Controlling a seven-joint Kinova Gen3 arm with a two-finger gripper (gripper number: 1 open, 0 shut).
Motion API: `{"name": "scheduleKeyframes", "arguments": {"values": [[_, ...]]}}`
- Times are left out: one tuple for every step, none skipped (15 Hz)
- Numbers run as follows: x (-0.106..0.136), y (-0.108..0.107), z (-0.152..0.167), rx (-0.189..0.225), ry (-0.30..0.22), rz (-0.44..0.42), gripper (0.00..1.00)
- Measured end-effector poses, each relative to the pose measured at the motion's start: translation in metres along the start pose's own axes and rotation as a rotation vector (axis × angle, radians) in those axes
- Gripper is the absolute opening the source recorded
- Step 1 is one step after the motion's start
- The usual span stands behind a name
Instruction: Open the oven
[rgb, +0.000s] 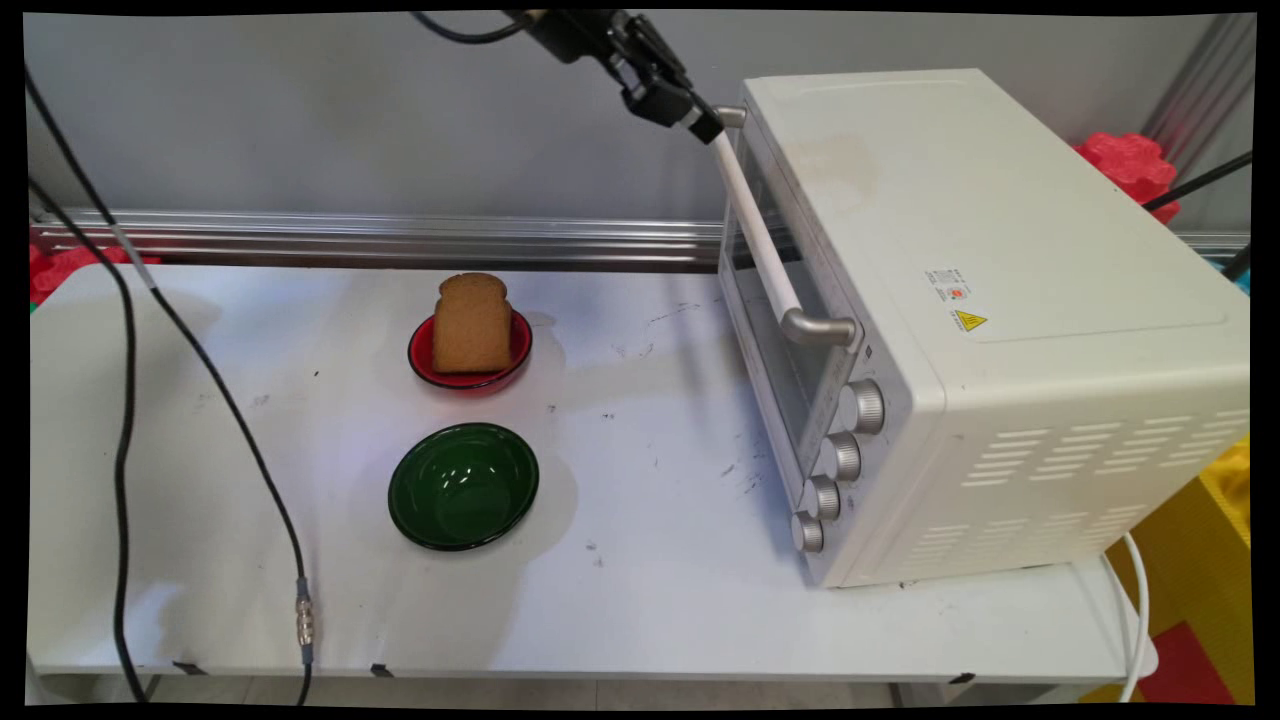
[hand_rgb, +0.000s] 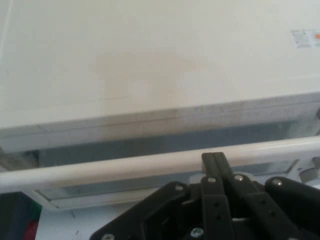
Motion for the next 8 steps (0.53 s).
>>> {"name": "scheduleKeyframes", "arguments": {"values": [[0.005,-0.001,0.004,0.001,-0.009,0.005,0.00],[0.009,-0.003,0.008,0.000,-0.017,0.010,0.00],[0.011,-0.004,0.010,0.001,-0.024,0.013,0.00],[0.013,-0.005,0.013,0.001,-0.033,0.018,0.00],[0.015,-0.006,0.017,0.002,-0.044,0.024,0.00],[0.017,-0.007,0.020,0.001,-0.054,0.028,0.00],[0.018,-0.008,0.023,0.000,-0.062,0.032,0.00],[0.019,-0.009,0.027,-0.002,-0.068,0.035,0.00]]}}
